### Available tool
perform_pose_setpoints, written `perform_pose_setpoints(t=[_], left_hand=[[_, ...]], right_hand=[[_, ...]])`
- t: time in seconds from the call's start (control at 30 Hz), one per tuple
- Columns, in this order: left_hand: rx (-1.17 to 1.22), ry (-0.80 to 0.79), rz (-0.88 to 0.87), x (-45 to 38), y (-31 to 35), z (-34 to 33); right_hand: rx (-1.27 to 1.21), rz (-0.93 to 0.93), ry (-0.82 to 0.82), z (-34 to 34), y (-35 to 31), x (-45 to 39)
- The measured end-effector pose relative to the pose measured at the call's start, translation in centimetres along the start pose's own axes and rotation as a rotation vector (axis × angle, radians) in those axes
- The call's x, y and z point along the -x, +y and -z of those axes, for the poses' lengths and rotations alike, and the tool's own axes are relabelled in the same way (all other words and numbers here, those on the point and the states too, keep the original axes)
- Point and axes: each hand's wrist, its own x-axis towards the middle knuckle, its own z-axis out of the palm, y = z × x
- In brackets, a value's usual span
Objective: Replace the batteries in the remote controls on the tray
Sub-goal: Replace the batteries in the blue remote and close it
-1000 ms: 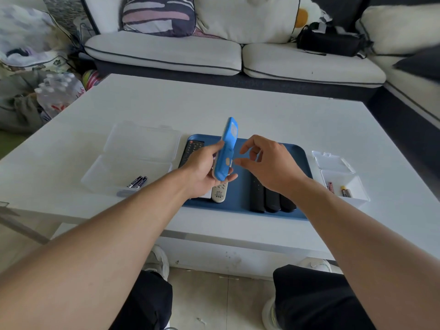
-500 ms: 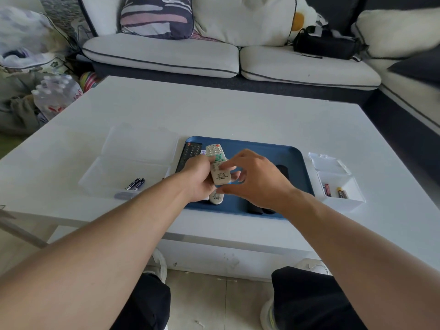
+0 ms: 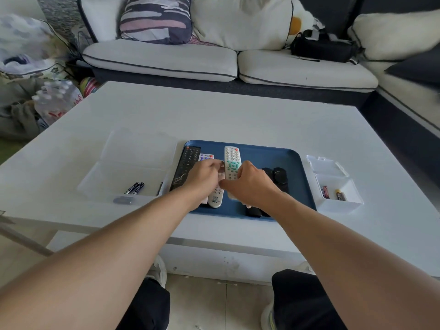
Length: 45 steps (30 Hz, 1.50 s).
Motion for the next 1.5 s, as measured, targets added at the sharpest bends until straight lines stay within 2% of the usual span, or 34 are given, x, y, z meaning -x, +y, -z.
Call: perform_pose_setpoints(t=[0.07, 0.13, 0.2, 0.27, 0.37, 0.6, 0.9, 1.1, 1.27, 1.5], left_hand=[[-0.338, 0.077, -0.177, -0.3, -0.6, 0.9], [-0.608, 0.044, -0.281, -1.0, -1.7, 1.7], [-0.831, -0.055, -0.294, -1.8, -3.2, 2.2], [-0.933, -0.143, -0.242, -2.6, -4.6, 2.2], [-0.937, -0.185, -0.177, -3.0, -5.7, 2.1], [-0.973, -0.202, -0.186, -2.9, -5.4, 2.0], [-0.938, -0.163, -0.215, -2.7, -5.5, 2.2], [-0.961, -0.158, -0.223, -2.5, -5.4, 1.7], [-1.058, -0.284, -0.307, -1.8, -4.8, 0.6], [-1.19, -0.325, -0.303, -1.6, -4.4, -0.3]], right_hand=[[0.037, -0.039, 0.005, -0.5, 0.3, -0.7], [0.057, -0.062, -0.001, -1.1, 0.6, -1.4], [0.067, -0.068, -0.013, -1.4, 0.7, -1.8], [0.111, -0.053, -0.017, -1.9, 0.8, -2.2], [0.188, -0.057, -0.028, -2.6, 0.9, -2.5], [0.196, -0.117, -0.08, -3.7, 1.1, -3.0], [0.271, -0.057, -0.106, -2.8, 1.4, -3.0], [0.368, 0.005, -0.041, -1.2, 1.9, -3.1], [0.499, 0.015, 0.108, 0.6, 3.4, -2.1], [0.619, 0.074, 0.001, -0.6, 4.5, -2.1]])
